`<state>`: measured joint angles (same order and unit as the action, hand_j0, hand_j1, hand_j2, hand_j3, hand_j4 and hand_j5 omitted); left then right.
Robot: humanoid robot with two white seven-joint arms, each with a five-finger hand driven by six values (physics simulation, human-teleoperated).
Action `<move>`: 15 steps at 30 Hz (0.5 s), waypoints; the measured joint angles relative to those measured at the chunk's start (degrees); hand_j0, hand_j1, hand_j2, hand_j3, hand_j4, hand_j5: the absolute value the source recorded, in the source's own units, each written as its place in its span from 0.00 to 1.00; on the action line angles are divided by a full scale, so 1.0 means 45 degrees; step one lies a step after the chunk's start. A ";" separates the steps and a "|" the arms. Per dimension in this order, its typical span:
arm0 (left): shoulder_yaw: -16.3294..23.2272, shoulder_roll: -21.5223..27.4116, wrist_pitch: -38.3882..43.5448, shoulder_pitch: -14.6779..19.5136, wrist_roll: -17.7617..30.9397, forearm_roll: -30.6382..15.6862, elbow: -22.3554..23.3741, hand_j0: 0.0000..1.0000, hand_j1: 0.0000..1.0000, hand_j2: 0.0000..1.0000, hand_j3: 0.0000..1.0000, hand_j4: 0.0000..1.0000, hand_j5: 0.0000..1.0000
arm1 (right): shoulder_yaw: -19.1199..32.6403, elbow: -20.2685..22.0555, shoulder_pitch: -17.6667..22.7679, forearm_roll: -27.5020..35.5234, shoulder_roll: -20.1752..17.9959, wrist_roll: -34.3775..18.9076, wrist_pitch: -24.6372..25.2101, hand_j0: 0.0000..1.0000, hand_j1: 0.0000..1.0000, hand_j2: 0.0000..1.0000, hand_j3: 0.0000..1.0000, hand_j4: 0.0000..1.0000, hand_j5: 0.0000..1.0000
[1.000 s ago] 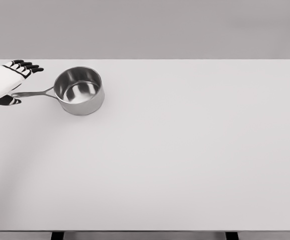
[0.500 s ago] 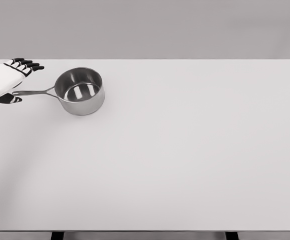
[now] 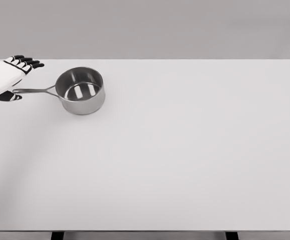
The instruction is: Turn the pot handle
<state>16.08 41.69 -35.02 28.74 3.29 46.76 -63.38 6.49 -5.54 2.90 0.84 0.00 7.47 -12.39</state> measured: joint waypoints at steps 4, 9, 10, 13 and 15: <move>0.0013 -0.0006 0.0000 0.0019 0.0000 0.0041 0.0005 1.00 1.00 1.00 1.00 1.00 1.00 | 0.0000 0.0000 0.0000 0.0000 0.0000 0.0000 0.0000 1.00 1.00 1.00 1.00 1.00 1.00; 0.0026 -0.0018 0.0000 0.0097 0.0000 0.0071 0.0006 1.00 1.00 1.00 1.00 1.00 1.00 | 0.0000 0.0000 0.0000 0.0000 0.0000 0.0000 0.0000 1.00 1.00 1.00 1.00 1.00 1.00; 0.0028 -0.0019 0.0000 0.0117 0.0000 0.0075 0.0006 1.00 1.00 1.00 1.00 1.00 1.00 | 0.0000 0.0000 0.0000 0.0000 0.0000 0.0000 0.0000 1.00 1.00 1.00 1.00 1.00 1.00; 0.0041 -0.0020 0.0000 0.0117 0.0000 0.0088 0.0006 1.00 1.00 1.00 1.00 1.00 1.00 | 0.0000 0.0000 0.0000 0.0000 0.0000 0.0000 0.0000 1.00 1.00 1.00 1.00 1.00 1.00; 0.0047 -0.0021 0.0000 0.0156 0.0000 0.0093 0.0006 1.00 1.00 1.00 1.00 1.00 1.00 | 0.0001 0.0000 0.0000 0.0000 0.0000 0.0000 0.0000 1.00 1.00 1.00 1.00 1.00 1.00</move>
<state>16.30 41.60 -35.02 29.44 3.29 47.18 -63.35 6.50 -5.54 2.90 0.84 0.00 7.47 -12.39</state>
